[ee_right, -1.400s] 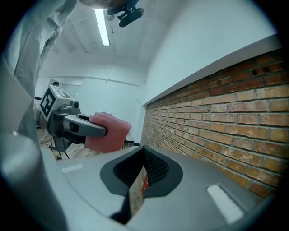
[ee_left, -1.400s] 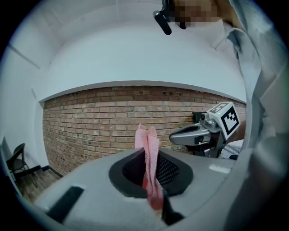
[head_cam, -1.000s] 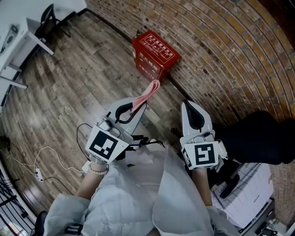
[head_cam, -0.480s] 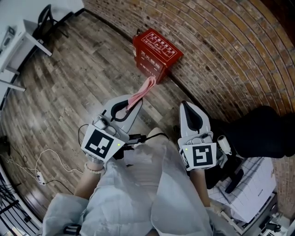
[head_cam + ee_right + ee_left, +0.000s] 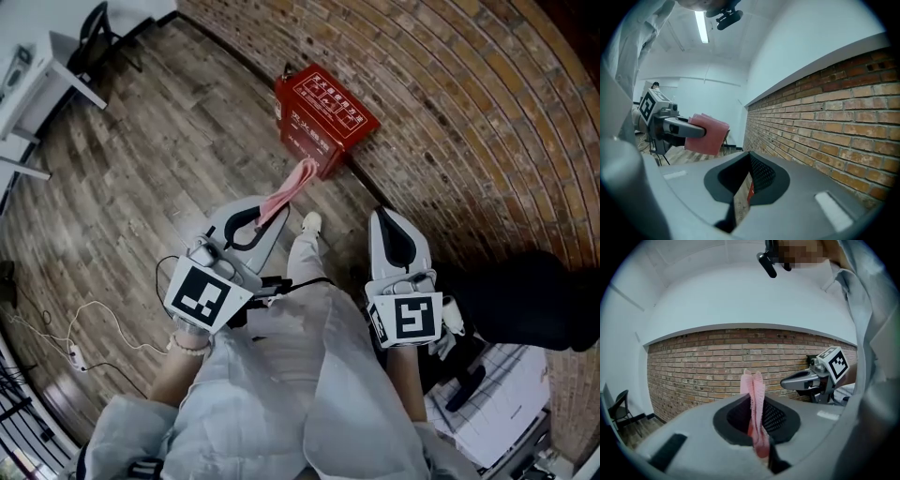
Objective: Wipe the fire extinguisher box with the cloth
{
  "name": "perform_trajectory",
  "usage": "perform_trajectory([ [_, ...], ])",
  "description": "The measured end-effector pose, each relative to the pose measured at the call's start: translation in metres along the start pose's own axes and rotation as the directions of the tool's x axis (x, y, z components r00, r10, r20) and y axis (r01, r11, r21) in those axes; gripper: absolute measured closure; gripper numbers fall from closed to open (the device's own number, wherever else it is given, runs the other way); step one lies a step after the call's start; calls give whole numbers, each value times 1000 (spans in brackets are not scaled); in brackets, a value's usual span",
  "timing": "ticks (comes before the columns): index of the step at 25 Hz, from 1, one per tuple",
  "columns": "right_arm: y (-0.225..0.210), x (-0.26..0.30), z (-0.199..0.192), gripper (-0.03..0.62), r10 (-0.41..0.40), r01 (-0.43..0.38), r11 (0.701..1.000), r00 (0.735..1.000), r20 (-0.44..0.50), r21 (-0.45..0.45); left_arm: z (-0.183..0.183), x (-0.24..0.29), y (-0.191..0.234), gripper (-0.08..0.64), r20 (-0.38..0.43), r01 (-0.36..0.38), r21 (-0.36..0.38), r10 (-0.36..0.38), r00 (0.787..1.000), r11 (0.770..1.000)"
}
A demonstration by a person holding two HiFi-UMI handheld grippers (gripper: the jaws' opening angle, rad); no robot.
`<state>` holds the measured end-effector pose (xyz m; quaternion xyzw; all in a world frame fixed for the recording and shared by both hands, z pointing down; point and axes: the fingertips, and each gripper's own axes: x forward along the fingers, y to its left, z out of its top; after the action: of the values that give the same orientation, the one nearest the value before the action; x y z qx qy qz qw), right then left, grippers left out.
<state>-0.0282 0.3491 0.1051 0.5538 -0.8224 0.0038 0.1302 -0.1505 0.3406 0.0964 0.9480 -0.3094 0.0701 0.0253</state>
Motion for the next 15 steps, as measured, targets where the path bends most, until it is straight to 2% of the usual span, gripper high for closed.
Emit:
perform_trajectory([
  [6, -48, 76, 8, 584, 53, -53, 999, 998, 16, -2, 7, 61, 52, 549, 2, -35, -23, 35, 999, 999],
  [15, -121, 178, 24, 584, 151, -151, 988, 989, -6, -26, 33, 147, 133, 551, 14, -131, -26, 132, 991, 991],
])
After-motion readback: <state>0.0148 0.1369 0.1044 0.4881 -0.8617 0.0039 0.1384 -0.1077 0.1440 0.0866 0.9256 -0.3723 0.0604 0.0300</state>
